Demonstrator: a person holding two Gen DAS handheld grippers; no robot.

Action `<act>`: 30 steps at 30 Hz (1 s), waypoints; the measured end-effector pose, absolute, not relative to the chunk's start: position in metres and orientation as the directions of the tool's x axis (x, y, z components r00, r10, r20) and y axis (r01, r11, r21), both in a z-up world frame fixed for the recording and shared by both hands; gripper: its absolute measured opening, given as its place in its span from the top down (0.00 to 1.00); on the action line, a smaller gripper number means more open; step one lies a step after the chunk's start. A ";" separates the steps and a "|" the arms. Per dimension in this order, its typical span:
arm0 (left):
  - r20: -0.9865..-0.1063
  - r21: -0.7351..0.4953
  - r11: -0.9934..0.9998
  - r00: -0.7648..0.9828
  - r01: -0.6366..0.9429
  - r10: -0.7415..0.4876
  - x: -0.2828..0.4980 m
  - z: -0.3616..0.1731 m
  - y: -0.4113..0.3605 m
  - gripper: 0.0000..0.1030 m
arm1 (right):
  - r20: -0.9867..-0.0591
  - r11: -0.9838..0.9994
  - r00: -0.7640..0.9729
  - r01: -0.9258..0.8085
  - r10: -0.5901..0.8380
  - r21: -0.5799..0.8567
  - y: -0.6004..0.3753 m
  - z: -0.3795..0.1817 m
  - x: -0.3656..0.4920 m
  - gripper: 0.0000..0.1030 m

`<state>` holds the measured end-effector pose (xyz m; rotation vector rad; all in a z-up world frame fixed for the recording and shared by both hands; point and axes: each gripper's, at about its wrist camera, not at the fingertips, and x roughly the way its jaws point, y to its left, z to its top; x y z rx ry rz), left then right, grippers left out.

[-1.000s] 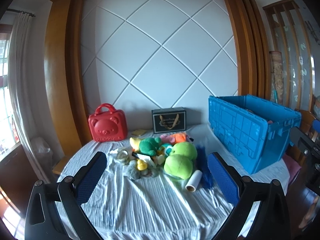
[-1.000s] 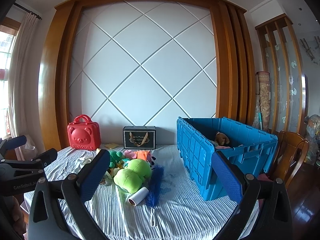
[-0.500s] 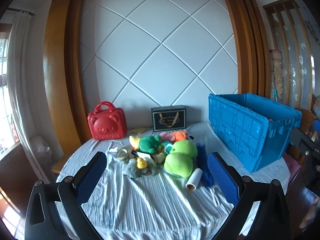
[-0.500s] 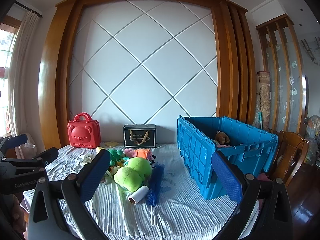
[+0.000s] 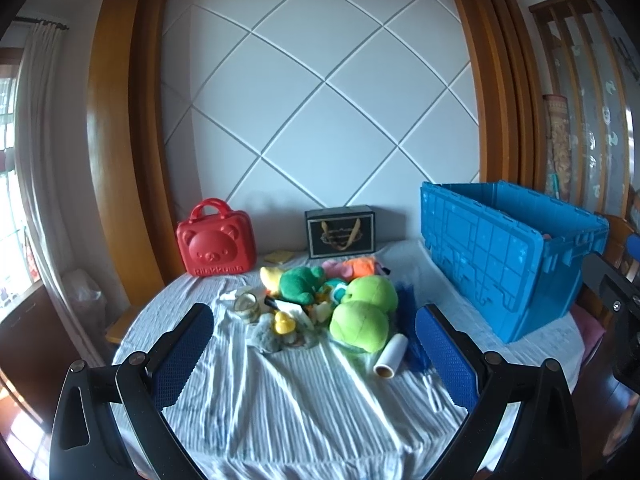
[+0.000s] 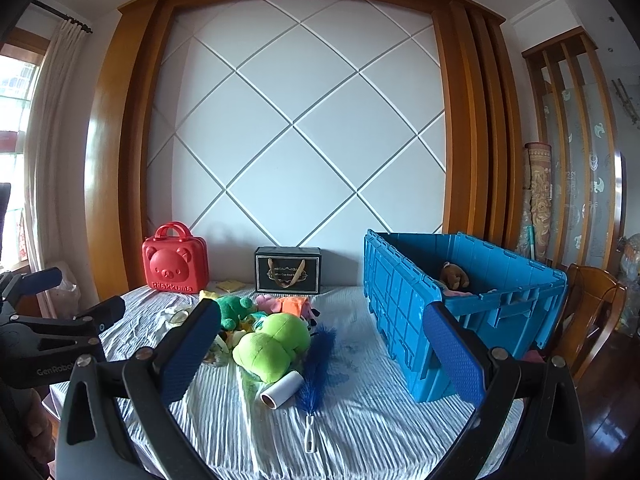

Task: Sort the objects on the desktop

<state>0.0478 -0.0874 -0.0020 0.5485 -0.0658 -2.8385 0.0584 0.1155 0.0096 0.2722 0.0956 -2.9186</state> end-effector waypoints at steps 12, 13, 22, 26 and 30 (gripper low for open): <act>-0.391 0.122 -0.953 -0.869 0.278 -0.304 0.030 -0.023 -0.098 0.01 | -0.198 -0.963 -0.945 0.267 -0.259 -0.018 0.121 0.002 0.043 0.00; -0.393 0.125 -0.951 -0.867 0.281 -0.308 0.028 -0.024 -0.098 0.01 | -0.218 -0.961 -0.939 0.276 -0.266 -0.016 0.121 -0.003 0.036 0.00; -0.499 0.145 -0.915 -0.771 0.376 -0.396 -0.013 -0.085 -0.137 0.01 | -0.374 -0.945 -0.872 0.326 -0.315 0.035 0.121 -0.062 -0.048 0.00; -0.528 0.164 -0.913 -0.748 0.373 -0.401 -0.044 -0.109 -0.154 0.01 | -0.495 -0.928 -0.803 0.371 -0.332 0.021 0.085 -0.092 -0.105 0.00; -0.562 0.160 -0.918 -0.731 0.363 -0.387 -0.085 -0.130 -0.184 0.01 | -0.610 -0.906 -0.713 0.422 -0.347 0.022 0.034 -0.125 -0.162 0.00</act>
